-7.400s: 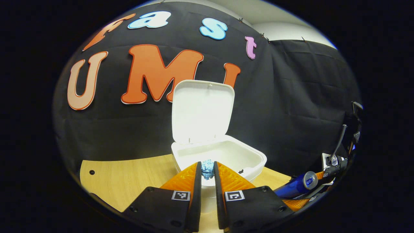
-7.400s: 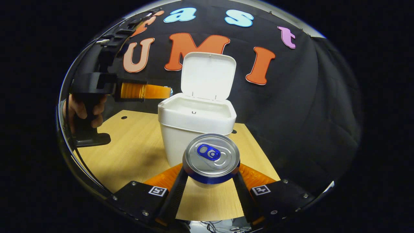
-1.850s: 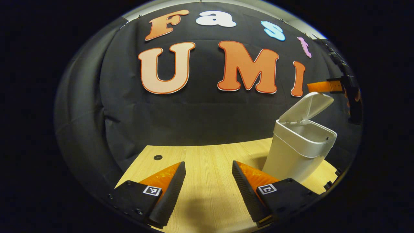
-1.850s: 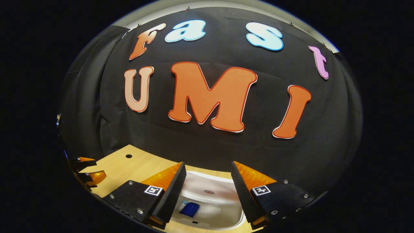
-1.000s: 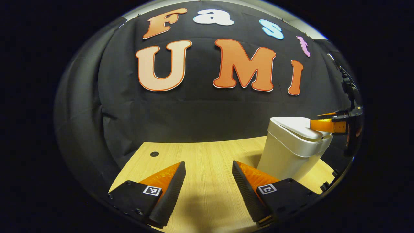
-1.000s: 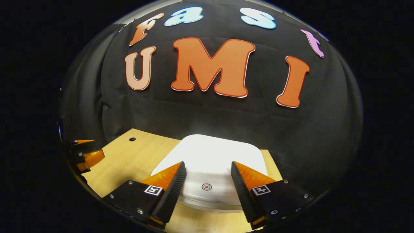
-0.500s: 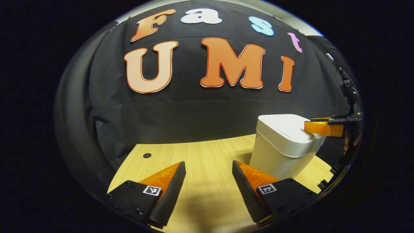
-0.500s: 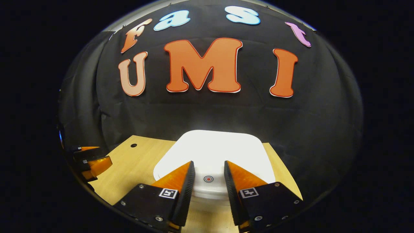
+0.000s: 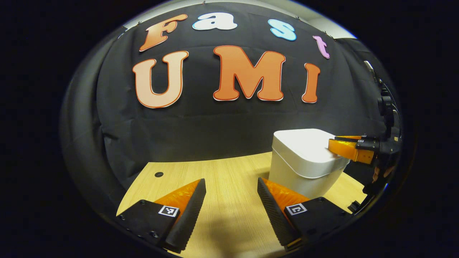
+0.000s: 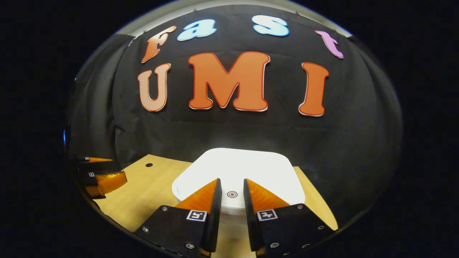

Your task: Press the lid of the desktop garbage bin to open it, pick up the crumpled paper on the desktop and throw it into the bin, then pick up the pop can on the desktop and drop it into the bin, and finally close the garbage bin lid.

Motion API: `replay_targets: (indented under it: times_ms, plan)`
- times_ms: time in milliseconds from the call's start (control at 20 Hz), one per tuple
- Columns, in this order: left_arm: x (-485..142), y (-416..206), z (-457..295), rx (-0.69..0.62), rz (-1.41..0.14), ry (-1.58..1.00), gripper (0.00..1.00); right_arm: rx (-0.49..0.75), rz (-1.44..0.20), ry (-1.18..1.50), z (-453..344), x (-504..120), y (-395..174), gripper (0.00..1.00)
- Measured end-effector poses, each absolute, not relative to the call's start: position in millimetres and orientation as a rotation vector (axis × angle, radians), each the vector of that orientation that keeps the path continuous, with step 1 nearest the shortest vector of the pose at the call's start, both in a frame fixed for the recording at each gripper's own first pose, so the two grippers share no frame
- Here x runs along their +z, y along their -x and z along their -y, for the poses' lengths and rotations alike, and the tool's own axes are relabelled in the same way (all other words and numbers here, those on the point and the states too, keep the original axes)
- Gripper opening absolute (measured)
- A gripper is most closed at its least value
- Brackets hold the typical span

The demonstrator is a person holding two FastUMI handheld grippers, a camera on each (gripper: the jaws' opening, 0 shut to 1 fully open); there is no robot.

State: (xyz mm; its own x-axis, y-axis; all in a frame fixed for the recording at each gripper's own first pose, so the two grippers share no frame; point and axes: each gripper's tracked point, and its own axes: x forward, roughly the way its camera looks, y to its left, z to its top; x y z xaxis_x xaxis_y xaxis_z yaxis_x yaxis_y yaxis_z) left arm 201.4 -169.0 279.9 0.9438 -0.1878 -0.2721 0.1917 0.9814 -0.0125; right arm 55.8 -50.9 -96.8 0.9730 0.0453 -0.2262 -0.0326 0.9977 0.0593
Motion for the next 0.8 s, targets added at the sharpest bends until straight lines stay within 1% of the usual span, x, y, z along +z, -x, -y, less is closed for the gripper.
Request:
replay_targets:
  times_ms: [100, 200, 250, 300, 350, 500, 800]
  plan:
    - [293.4, -197.7, 165.7, -0.164, -0.246, -0.011, 0.93, 0.051, -0.212, 0.005, 51.9, -92.7, -52.9, 0.36]
    - [304.2, -193.8, 159.6, -0.129, -0.221, 0.005, 0.93, 0.070, -0.192, 0.035, 51.0, -89.1, -49.1, 0.47]
    - [312.4, -191.4, 156.0, -0.110, -0.202, 0.016, 0.93, 0.086, -0.185, 0.031, 48.8, -86.8, -48.5, 0.62]
    - [319.7, -189.6, 152.8, -0.095, -0.181, 0.018, 0.93, 0.108, -0.186, 0.020, 44.0, -87.5, -46.9, 0.64]
    - [323.7, -188.9, 145.9, -0.069, -0.162, 0.010, 0.93, 0.125, -0.185, 0.009, 39.8, -88.4, -45.3, 0.75]
    - [338.9, -181.2, 131.0, -0.007, -0.126, 0.000, 0.92, 0.172, -0.159, 0.007, 27.9, -82.1, -39.8, 0.77]
    - [353.5, -172.1, 103.2, 0.052, -0.071, 0.030, 0.93, 0.212, -0.155, -0.028, -7.0, -77.5, -21.4, 0.78]
